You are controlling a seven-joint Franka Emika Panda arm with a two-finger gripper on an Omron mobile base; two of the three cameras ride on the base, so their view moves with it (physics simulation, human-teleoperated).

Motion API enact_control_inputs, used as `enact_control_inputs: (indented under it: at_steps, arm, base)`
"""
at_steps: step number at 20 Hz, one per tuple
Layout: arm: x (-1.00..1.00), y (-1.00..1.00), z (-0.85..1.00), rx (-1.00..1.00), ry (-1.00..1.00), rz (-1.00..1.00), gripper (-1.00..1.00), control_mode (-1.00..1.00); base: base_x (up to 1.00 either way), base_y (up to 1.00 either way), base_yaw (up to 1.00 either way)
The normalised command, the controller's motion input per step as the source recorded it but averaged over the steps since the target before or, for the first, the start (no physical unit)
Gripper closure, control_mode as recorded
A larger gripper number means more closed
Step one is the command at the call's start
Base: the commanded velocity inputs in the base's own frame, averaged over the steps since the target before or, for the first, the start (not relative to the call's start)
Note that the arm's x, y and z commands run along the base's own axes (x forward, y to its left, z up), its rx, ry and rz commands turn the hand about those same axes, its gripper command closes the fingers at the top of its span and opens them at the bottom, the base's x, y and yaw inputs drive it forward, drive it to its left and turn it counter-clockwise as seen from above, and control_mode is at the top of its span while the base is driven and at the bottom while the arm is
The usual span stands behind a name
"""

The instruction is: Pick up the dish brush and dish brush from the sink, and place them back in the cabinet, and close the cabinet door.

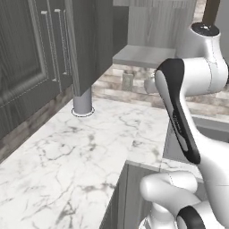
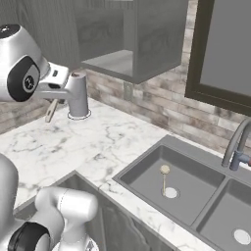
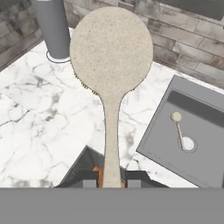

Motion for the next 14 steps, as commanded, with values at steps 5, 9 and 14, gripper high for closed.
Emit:
enact_control_inputs:
  at_steps: [5, 9, 14]
  arm:
    - [0.42, 0.00, 0.27, 0.00, -0.06, -0.01, 1.00, -1.00]
    - [0.42, 0.00, 0.13, -0.01, -0.08, -0.03, 1.00, -1.00]
    - [0.33, 0.00, 0.01, -0.02, -0.12, -0.02, 1.00, -1.00]
  base:
    - [0.00, 0.00, 0.00]
    - [0.00, 0.00, 0.00]
    - [0.00, 0.00, 0.00]
